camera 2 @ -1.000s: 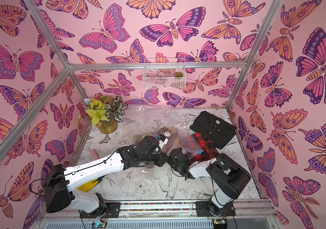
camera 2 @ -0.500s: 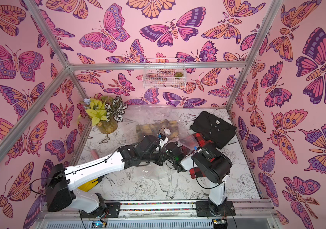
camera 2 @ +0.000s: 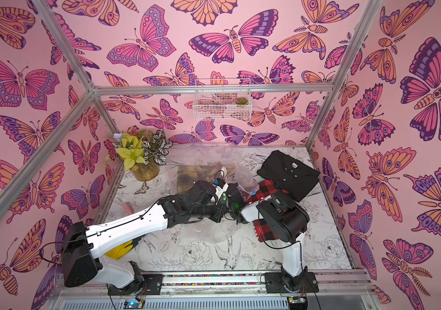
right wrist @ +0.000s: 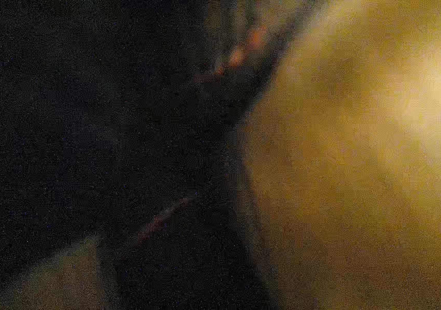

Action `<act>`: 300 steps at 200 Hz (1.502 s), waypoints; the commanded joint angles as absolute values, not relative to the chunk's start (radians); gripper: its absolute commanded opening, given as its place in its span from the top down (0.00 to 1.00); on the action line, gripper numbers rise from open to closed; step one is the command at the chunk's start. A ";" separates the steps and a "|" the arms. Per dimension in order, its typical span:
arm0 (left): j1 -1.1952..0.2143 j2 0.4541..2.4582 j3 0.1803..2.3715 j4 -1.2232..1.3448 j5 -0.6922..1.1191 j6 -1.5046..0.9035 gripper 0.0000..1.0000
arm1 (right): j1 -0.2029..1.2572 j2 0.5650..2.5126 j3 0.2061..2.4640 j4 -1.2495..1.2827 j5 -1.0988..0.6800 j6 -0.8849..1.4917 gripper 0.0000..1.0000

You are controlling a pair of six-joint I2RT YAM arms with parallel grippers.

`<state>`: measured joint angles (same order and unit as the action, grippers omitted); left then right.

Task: Place the folded shirt into the vacuum bag
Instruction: Place the shirt in the vacuum bag.

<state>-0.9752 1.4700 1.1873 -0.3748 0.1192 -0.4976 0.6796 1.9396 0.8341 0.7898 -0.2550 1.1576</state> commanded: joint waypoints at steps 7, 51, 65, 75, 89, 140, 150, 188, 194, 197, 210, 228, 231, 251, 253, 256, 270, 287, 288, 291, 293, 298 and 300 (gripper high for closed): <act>-0.970 1.459 1.203 -0.379 0.158 -0.472 1.00 | 0.651 1.906 0.821 0.676 -0.611 1.010 1.00; -0.975 1.471 1.187 -0.360 0.189 -0.496 1.00 | 0.527 1.841 0.805 0.515 -0.442 0.991 1.00; -0.980 1.470 1.179 -0.359 0.192 -0.504 1.00 | 0.529 1.881 0.858 0.555 -0.389 1.051 0.97; -0.982 1.468 1.169 -0.357 0.191 -0.510 1.00 | 0.529 1.914 0.884 0.621 -0.358 1.116 0.88; -0.982 1.461 1.157 -0.354 0.186 -0.512 1.00 | 0.532 1.944 0.903 0.672 -0.314 1.193 0.70; -0.967 1.437 1.116 -0.343 0.169 -0.503 1.00 | 0.637 1.822 0.773 0.550 -0.172 1.248 0.43; -0.965 1.439 1.116 -0.338 0.173 -0.502 1.00 | 0.660 1.816 0.746 0.551 -0.152 1.282 0.43; -0.965 1.439 1.114 -0.331 0.182 -0.503 1.00 | 0.732 1.881 0.743 0.611 -0.090 1.384 0.52; -0.965 1.437 1.111 -0.330 0.183 -0.503 1.00 | 0.736 1.898 0.761 0.609 -0.092 1.390 0.55; -0.965 1.436 1.110 -0.331 0.183 -0.503 1.00 | 0.736 1.907 0.769 0.611 -0.091 1.394 0.56; -0.964 1.427 1.102 -0.331 0.183 -0.505 1.00 | 0.735 1.940 0.797 0.619 -0.068 1.415 0.68; -0.965 1.411 1.086 -0.331 0.176 -0.508 1.00 | 0.721 1.975 0.852 0.577 -0.028 1.414 0.78; -0.965 1.407 1.083 -0.331 0.173 -0.507 1.00 | 0.716 1.980 0.864 0.570 -0.023 1.411 0.78; -0.962 1.385 1.067 -0.332 0.166 -0.508 1.00 | 0.682 2.023 0.933 0.561 -0.013 1.385 0.80; -0.962 1.382 1.066 -0.334 0.165 -0.507 1.00 | 0.678 2.027 0.940 0.562 -0.015 1.380 0.80; -0.960 1.379 1.064 -0.334 0.164 -0.508 1.00 | 0.673 2.033 0.952 0.562 -0.019 1.371 0.80; -0.955 1.369 1.056 -0.340 0.161 -0.506 1.00 | 0.653 2.053 1.004 0.554 -0.029 1.323 0.80; -0.944 1.361 1.044 -0.342 0.158 -0.504 1.00 | 0.640 2.083 1.074 0.530 -0.072 1.253 0.76; -0.943 1.361 1.043 -0.343 0.158 -0.503 1.00 | 0.640 2.085 1.078 0.529 -0.074 1.250 0.76; -0.941 1.359 1.041 -0.343 0.158 -0.503 1.00 | 0.640 2.089 1.086 0.530 -0.082 1.244 0.75; -0.939 1.359 1.040 -0.343 0.158 -0.502 1.00 | 0.640 2.093 1.090 0.532 -0.089 1.241 0.74; -0.936 1.357 1.039 -0.344 0.156 -0.503 1.00 | 0.639 2.096 1.096 0.538 -0.105 1.237 0.71; -0.935 1.356 1.037 -0.345 0.155 -0.502 1.00 | 0.638 2.097 1.097 0.539 -0.109 1.237 0.70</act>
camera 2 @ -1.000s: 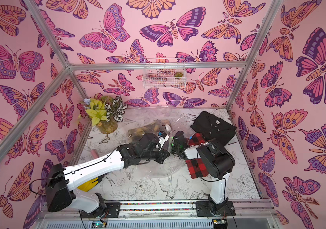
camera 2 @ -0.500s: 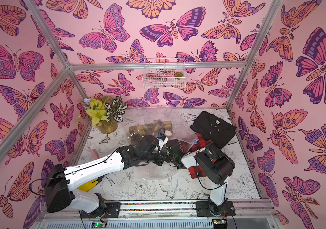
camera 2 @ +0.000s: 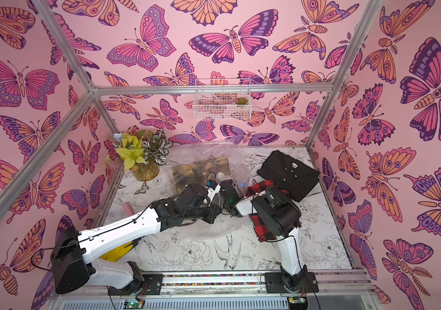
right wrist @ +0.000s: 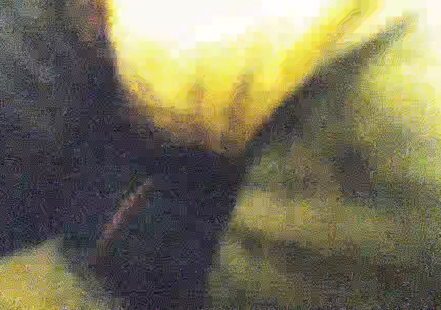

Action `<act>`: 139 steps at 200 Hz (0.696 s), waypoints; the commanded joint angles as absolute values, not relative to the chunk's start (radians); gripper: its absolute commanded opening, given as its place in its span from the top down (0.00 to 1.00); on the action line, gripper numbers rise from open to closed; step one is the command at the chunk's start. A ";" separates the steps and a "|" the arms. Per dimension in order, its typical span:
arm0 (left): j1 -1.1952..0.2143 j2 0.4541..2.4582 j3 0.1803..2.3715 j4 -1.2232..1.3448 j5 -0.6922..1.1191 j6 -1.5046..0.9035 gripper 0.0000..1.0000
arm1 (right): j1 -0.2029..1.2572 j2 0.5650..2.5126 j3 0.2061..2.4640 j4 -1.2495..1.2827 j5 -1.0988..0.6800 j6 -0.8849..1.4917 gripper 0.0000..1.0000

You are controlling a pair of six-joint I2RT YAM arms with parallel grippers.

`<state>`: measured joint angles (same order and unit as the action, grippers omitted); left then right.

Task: Place the folded shirt into the vacuum bag
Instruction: Place the shirt in the vacuum bag.

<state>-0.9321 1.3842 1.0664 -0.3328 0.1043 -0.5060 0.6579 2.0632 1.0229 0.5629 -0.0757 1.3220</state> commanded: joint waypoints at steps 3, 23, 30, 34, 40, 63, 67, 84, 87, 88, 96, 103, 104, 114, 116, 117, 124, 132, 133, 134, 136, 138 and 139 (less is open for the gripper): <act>-0.933 1.357 1.037 -0.345 0.154 -0.502 1.00 | 0.639 2.097 1.098 0.541 -0.118 1.238 0.68; -0.921 1.357 1.028 -0.344 0.140 -0.497 1.00 | 0.659 2.067 1.062 0.550 -0.165 1.239 0.51; -0.915 1.358 1.024 -0.344 0.136 -0.495 1.00 | 0.670 2.042 1.039 0.541 -0.167 1.237 0.45; -0.912 1.359 1.022 -0.345 0.133 -0.494 1.00 | 0.678 2.026 1.023 0.537 -0.166 1.235 0.41; -0.905 1.361 1.019 -0.342 0.128 -0.493 1.00 | 0.691 2.001 0.997 0.532 -0.162 1.232 0.37; -0.884 1.368 1.020 -0.326 0.118 -0.490 1.00 | 0.740 1.887 0.879 0.507 -0.122 1.240 0.28; -0.880 1.369 1.020 -0.322 0.117 -0.491 1.00 | 0.749 1.868 0.858 0.506 -0.110 1.246 0.28; -0.863 1.377 1.022 -0.303 0.116 -0.491 1.00 | 0.781 1.799 0.778 0.518 -0.068 1.284 0.28; -0.861 1.380 1.024 -0.301 0.116 -0.490 1.00 | 0.787 1.789 0.768 0.518 -0.061 1.289 0.28; -0.860 1.382 1.025 -0.300 0.116 -0.490 1.00 | 0.788 1.784 0.764 0.518 -0.059 1.290 0.28; -0.854 1.389 1.031 -0.295 0.115 -0.489 1.00 | 0.805 1.756 0.743 0.512 -0.038 1.296 0.28; -0.849 1.395 1.036 -0.291 0.114 -0.488 1.00 | 0.817 1.739 0.731 0.500 -0.025 1.298 0.28; -0.849 1.396 1.037 -0.291 0.113 -0.488 1.00 | 0.818 1.736 0.730 0.499 -0.024 1.299 0.28; -0.841 1.405 1.044 -0.285 0.113 -0.485 1.00 | 0.830 1.710 0.709 0.481 -0.010 1.310 0.28; -0.840 1.406 1.045 -0.283 0.112 -0.485 1.00 | 0.833 1.708 0.704 0.482 -0.005 1.311 0.28; -0.840 1.407 1.045 -0.283 0.112 -0.485 1.00 | 0.834 1.701 0.700 0.482 -0.005 1.311 0.28; -0.835 1.412 1.046 -0.279 0.110 -0.483 1.00 | 0.844 1.688 0.684 0.483 0.011 1.312 0.29; -0.830 1.418 1.048 -0.275 0.109 -0.482 1.00 | 0.853 1.668 0.670 0.477 0.022 1.305 0.29; -0.829 1.419 1.049 -0.275 0.109 -0.481 1.00 | 0.855 1.666 0.668 0.475 0.022 1.304 0.29; -0.828 1.421 1.049 -0.274 0.109 -0.481 1.00 | 0.855 1.663 0.667 0.474 0.023 1.303 0.29; -0.826 1.421 1.049 -0.274 0.109 -0.480 1.00 | 0.858 1.658 0.664 0.470 0.025 1.303 0.29; -0.825 1.422 1.048 -0.273 0.108 -0.479 1.00 | 0.860 1.652 0.660 0.465 0.029 1.302 0.29; -0.824 1.423 1.048 -0.273 0.108 -0.479 1.00 | 0.861 1.648 0.658 0.462 0.030 1.302 0.30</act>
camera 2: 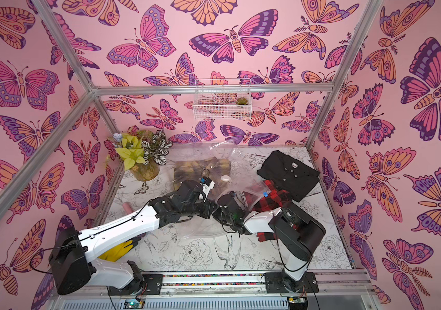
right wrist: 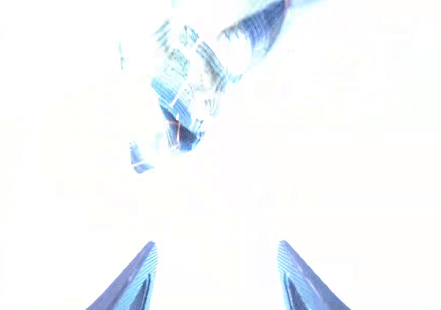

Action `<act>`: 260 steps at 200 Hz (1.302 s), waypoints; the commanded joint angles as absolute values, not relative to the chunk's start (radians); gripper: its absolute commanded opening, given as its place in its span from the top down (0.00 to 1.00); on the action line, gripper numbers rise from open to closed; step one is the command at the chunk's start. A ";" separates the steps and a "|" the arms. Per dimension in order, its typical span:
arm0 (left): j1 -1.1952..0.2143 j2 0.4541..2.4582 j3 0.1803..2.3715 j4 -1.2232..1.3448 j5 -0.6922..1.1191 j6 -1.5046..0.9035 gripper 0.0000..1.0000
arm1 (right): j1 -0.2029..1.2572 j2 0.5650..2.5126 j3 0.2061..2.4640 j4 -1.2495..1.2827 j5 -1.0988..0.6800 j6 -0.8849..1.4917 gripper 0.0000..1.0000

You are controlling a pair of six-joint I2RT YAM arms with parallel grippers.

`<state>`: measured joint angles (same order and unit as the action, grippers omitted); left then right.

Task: Place the folded shirt into the vacuum bag
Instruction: Place the shirt in the vacuum bag, then adjust the vacuum bag at the center of the board.

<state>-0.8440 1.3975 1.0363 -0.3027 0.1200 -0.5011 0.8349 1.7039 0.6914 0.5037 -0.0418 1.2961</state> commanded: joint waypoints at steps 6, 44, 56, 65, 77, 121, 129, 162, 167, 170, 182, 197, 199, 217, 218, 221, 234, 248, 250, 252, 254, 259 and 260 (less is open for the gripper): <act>-0.818 1.424 1.047 -0.272 0.105 -0.478 1.00 | 0.868 1.629 0.645 0.456 0.038 1.295 0.30; -0.785 1.429 1.025 -0.257 0.112 -0.470 1.00 | 0.919 1.487 0.646 0.270 0.011 1.190 0.32; -0.773 1.431 1.019 -0.251 0.120 -0.469 1.00 | 0.937 1.442 0.650 0.193 0.024 1.150 0.32; -0.769 1.433 1.014 -0.242 0.127 -0.469 1.00 | 0.940 1.415 0.656 0.124 0.026 1.128 0.32; -0.764 1.441 1.014 -0.237 0.133 -0.468 1.00 | 0.942 1.375 0.646 0.080 0.034 1.105 0.32; -0.761 1.470 1.007 -0.229 0.165 -0.463 1.00 | 0.940 1.260 0.692 -0.137 0.086 1.026 0.33; -0.761 1.470 0.994 -0.230 0.167 -0.465 1.00 | 0.940 1.228 0.705 -0.174 0.104 1.006 0.33; -0.761 1.457 0.902 -0.227 0.195 -0.476 1.00 | 0.932 1.086 0.802 -0.395 0.226 0.932 0.33; -0.761 1.458 0.887 -0.227 0.203 -0.481 1.00 | 0.918 1.063 0.812 -0.410 0.226 0.915 0.33; -0.761 1.458 0.877 -0.228 0.210 -0.484 1.00 | 0.907 1.052 0.819 -0.419 0.224 0.906 0.33; -0.761 1.449 0.837 -0.230 0.228 -0.496 1.00 | 0.824 1.022 0.849 -0.462 0.171 0.874 0.33; -0.761 1.414 0.791 -0.267 0.222 -0.508 1.00 | 0.679 1.013 0.876 -0.507 0.052 0.824 0.32; -0.761 1.406 0.787 -0.277 0.219 -0.508 1.00 | 0.658 1.012 0.879 -0.514 0.042 0.815 0.32; -0.758 1.341 0.785 -0.421 0.145 -0.507 1.00 | 0.481 1.003 0.893 -0.561 -0.048 0.753 0.32; -0.757 1.338 0.786 -0.431 0.139 -0.506 1.00 | 0.472 1.003 0.894 -0.564 -0.054 0.749 0.33; -0.755 1.327 0.790 -0.459 0.121 -0.505 1.00 | 0.443 1.003 0.896 -0.571 -0.069 0.742 0.33; -0.733 1.285 0.809 -0.571 0.054 -0.503 1.00 | 0.340 1.015 0.897 -0.591 -0.121 0.705 0.33; -0.703 1.234 0.827 -0.638 0.017 -0.501 1.00 | 0.274 1.050 0.899 -0.635 -0.129 0.669 0.33; -0.700 1.232 0.830 -0.643 0.014 -0.502 1.00 | 0.268 1.054 0.897 -0.639 -0.127 0.663 0.33; -0.697 1.229 0.834 -0.650 0.010 -0.503 1.00 | 0.263 1.059 0.895 -0.643 -0.123 0.658 0.33; -0.693 1.228 0.837 -0.656 0.008 -0.504 1.00 | 0.259 1.063 0.893 -0.647 -0.119 0.654 0.33; -0.686 1.226 0.847 -0.671 0.001 -0.508 1.00 | 0.252 1.073 0.889 -0.657 -0.106 0.646 0.33; -0.684 1.227 0.849 -0.674 0.000 -0.508 1.00 | 0.250 1.075 0.888 -0.660 -0.103 0.644 0.33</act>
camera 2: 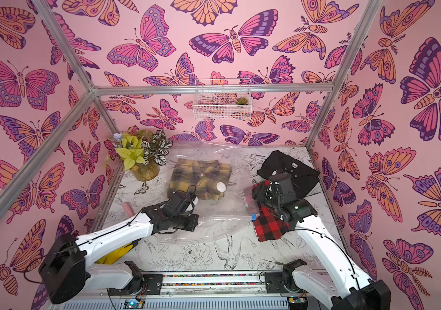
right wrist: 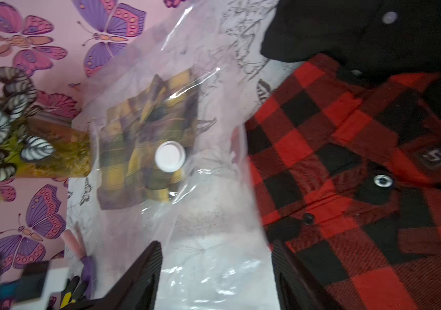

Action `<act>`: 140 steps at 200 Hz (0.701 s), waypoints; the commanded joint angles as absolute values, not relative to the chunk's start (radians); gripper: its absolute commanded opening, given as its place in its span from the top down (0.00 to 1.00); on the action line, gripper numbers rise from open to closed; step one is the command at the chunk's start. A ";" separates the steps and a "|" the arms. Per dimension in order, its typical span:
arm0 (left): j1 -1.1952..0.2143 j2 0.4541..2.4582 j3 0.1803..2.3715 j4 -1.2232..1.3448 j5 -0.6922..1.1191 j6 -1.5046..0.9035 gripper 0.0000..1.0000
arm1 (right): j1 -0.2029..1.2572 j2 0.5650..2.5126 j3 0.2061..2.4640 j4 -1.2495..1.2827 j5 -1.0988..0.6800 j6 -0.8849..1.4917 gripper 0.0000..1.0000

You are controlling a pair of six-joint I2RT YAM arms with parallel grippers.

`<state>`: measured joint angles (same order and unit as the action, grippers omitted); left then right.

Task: Place the folded shirt into the vacuum bag
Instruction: Adjust the vacuum bag at the center of the board, then pick up the shirt from the center of the board.

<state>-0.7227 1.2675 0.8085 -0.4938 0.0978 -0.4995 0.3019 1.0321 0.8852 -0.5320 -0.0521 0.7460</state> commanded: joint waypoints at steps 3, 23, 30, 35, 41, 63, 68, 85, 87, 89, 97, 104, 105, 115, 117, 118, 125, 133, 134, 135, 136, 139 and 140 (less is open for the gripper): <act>-0.680 1.226 0.857 -0.683 -0.005 -0.513 1.00 | 0.245 1.081 0.885 -0.667 -0.094 0.643 0.33; -0.674 1.242 0.907 -0.734 -0.032 -0.515 0.99 | 0.237 1.108 0.865 -0.700 -0.021 0.610 0.32; -0.675 1.246 0.923 -0.738 -0.014 -0.512 0.96 | 0.236 1.119 0.865 -0.712 0.002 0.585 0.31; -0.676 1.247 0.935 -0.737 0.004 -0.513 0.94 | 0.236 1.130 0.867 -0.722 0.016 0.572 0.30; -0.679 1.248 0.948 -0.734 0.027 -0.514 0.90 | 0.237 1.145 0.869 -0.729 0.028 0.563 0.29; -0.705 1.245 1.008 -0.706 0.099 -0.494 0.77 | 0.237 1.221 0.905 -0.770 0.075 0.518 0.28; -0.710 1.243 1.023 -0.695 0.114 -0.488 0.74 | 0.236 1.242 0.918 -0.782 0.087 0.515 0.27; -0.718 1.232 1.049 -0.630 0.181 -0.476 0.63 | 0.238 1.299 0.946 -0.793 0.118 0.492 0.26; -0.719 1.231 1.049 -0.616 0.191 -0.476 0.62 | 0.237 1.303 0.948 -0.792 0.121 0.492 0.26; -0.719 1.229 1.048 -0.602 0.201 -0.478 0.61 | 0.238 1.307 0.951 -0.790 0.123 0.490 0.26; -0.721 1.226 1.040 -0.543 0.236 -0.485 0.56 | 0.237 1.322 0.960 -0.783 0.128 0.486 0.26; -0.725 1.230 1.036 -0.495 0.267 -0.487 0.53 | 0.236 1.336 0.973 -0.781 0.135 0.484 0.25; -0.725 1.232 1.036 -0.489 0.272 -0.488 0.52 | 0.237 1.338 0.975 -0.782 0.136 0.484 0.25; -0.731 1.252 1.045 -0.448 0.306 -0.487 0.49 | 0.237 1.356 1.005 -0.792 0.154 0.481 0.25; -0.731 1.257 1.048 -0.444 0.312 -0.485 0.48 | 0.236 1.359 1.011 -0.794 0.158 0.480 0.25; -0.731 1.260 1.050 -0.442 0.315 -0.484 0.48 | 0.236 1.360 1.014 -0.797 0.159 0.479 0.25; -0.735 1.280 1.065 -0.434 0.330 -0.475 0.47 | 0.236 1.370 1.035 -0.801 0.169 0.477 0.25; -0.738 1.312 1.071 -0.410 0.338 -0.469 0.46 | 0.237 1.384 1.058 -0.806 0.166 0.473 0.25; -0.738 1.314 1.071 -0.406 0.338 -0.468 0.45 | 0.237 1.385 1.061 -0.807 0.164 0.472 0.24; -0.739 1.317 1.070 -0.401 0.338 -0.468 0.45 | 0.236 1.388 1.064 -0.808 0.163 0.471 0.24; -0.738 1.319 1.070 -0.395 0.338 -0.468 0.45 | 0.237 1.389 1.067 -0.809 0.161 0.470 0.24; -0.739 1.327 1.067 -0.382 0.339 -0.468 0.45 | 0.237 1.396 1.074 -0.811 0.156 0.468 0.24; -0.739 1.329 1.067 -0.376 0.340 -0.468 0.45 | 0.238 1.398 1.077 -0.812 0.155 0.467 0.24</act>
<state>-0.7280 1.2671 1.0492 -0.5072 0.2546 -0.4900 0.2424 1.3670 0.9920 -0.7765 0.1165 0.4999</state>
